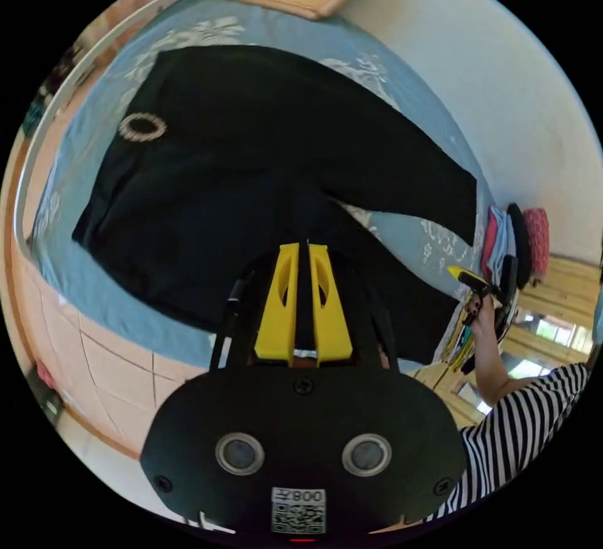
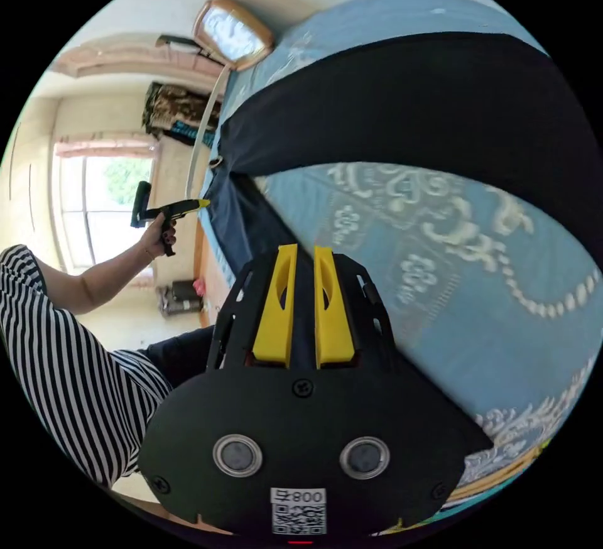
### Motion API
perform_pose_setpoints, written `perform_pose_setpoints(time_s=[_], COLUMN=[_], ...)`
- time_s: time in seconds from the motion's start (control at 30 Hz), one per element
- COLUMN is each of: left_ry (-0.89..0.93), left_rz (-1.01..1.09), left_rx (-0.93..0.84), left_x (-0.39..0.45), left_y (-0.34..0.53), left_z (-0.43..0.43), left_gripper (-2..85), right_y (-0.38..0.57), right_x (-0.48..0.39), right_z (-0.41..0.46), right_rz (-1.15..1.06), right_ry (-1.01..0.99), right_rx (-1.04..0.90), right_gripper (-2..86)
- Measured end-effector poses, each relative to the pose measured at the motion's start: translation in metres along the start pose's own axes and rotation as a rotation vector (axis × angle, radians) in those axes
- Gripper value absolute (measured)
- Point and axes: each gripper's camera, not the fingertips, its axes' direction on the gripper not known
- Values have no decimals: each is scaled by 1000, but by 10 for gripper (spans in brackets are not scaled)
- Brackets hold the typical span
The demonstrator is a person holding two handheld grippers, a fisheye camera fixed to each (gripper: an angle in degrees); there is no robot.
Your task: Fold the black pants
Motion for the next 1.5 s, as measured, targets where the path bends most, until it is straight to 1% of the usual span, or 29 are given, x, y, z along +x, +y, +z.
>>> perform_pose_setpoints(time_s=[0.07,0.23,0.33,0.4,0.5,0.57,0.63,0.7,0.8,0.93,1.03,1.2,1.27,1.33,1.4,1.47,1.5], left_ry=[4,-15,-21,-22,-8,85,242,242,260,307,315,386,394,401,435,445,444], left_rz=[-110,-350,-443,-476,-501,-509,-509,-512,-477,-442,-415,-458,-462,-461,-451,-444,-437], left_rx=[14,104,201,199,181,210,270,248,264,335,386,454,500,591,604,584,580], left_x=[-35,-124,-164,-184,-212,-227,-242,-250,-259,-269,-270,-280,-283,-284,-286,-285,-284], left_y=[24,77,103,116,138,152,169,180,201,238,261,296,308,323,326,325,324], left_z=[-31,-119,-166,-186,-214,-232,-254,-267,-299,-348,-373,-392,-403,-418,-423,-422,-423], left_gripper=[49,61,62,63,62,60,47,34,23,17,19,36,51,64,69,67,63], right_y=[-21,-74,-97,-109,-129,-140,-159,-178,-219,-291,-345,-415,-432,-447,-457,-467,-474], right_x=[-7,-13,-6,2,12,13,10,8,8,3,-4,-20,-26,-31,-32,-28,-22], right_z=[34,115,158,184,218,231,247,262,284,310,337,406,435,466,485,505,519], right_rz=[-67,-199,-234,-234,-241,-263,-311,-348,-402,-489,-551,-634,-668,-719,-751,-761,-753], right_ry=[-28,10,73,82,98,105,150,182,232,322,347,388,422,492,527,553,571], right_rx=[-62,-171,-219,-256,-269,-244,-195,-174,-137,-59,-38,-121,-158,-164,-163,-201,-249], right_gripper=[61,66,65,65,65,65,66,70,74,82,86,94,96,99,101,101,98])
